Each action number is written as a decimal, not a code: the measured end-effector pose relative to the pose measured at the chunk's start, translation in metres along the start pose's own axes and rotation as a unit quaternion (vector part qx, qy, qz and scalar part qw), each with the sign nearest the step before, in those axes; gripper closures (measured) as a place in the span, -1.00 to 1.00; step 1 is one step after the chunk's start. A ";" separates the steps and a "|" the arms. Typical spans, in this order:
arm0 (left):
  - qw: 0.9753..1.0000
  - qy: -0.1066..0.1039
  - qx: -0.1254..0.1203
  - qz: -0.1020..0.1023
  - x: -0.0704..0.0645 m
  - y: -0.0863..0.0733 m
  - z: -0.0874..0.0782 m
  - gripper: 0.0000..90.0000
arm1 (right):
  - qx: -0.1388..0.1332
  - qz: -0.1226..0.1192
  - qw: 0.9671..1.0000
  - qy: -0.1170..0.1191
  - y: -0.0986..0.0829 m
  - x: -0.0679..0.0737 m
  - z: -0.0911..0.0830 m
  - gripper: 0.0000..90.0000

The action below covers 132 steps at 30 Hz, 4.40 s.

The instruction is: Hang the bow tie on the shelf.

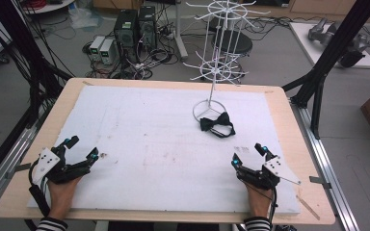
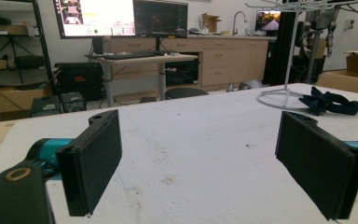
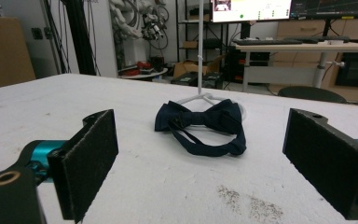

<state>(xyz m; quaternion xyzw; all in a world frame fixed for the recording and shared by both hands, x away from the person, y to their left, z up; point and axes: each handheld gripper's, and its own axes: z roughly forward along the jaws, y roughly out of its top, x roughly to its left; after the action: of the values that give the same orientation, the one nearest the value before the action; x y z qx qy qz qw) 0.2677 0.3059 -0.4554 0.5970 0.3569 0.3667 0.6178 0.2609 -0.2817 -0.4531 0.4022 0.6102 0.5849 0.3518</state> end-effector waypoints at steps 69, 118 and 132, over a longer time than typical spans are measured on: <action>1.000 -0.001 0.000 -0.003 0.001 0.000 0.000 -0.67 | 0.224 -0.056 0.972 0.048 0.086 -0.035 0.109 -0.78; 1.000 -0.001 0.002 -0.003 0.001 0.000 0.000 -0.67 | 0.392 -0.088 0.910 0.100 0.047 -0.064 0.185 0.06; 1.000 -0.002 0.002 -0.003 0.001 0.000 0.000 -0.67 | 0.417 -0.115 0.898 0.075 0.046 -0.054 0.189 0.89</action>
<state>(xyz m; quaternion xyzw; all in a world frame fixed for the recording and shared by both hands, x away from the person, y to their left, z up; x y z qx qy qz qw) 0.2681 0.3066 -0.4553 0.5975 0.3584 0.3633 0.6185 0.4576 -0.2492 -0.4229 0.3944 0.8648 0.2603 0.1695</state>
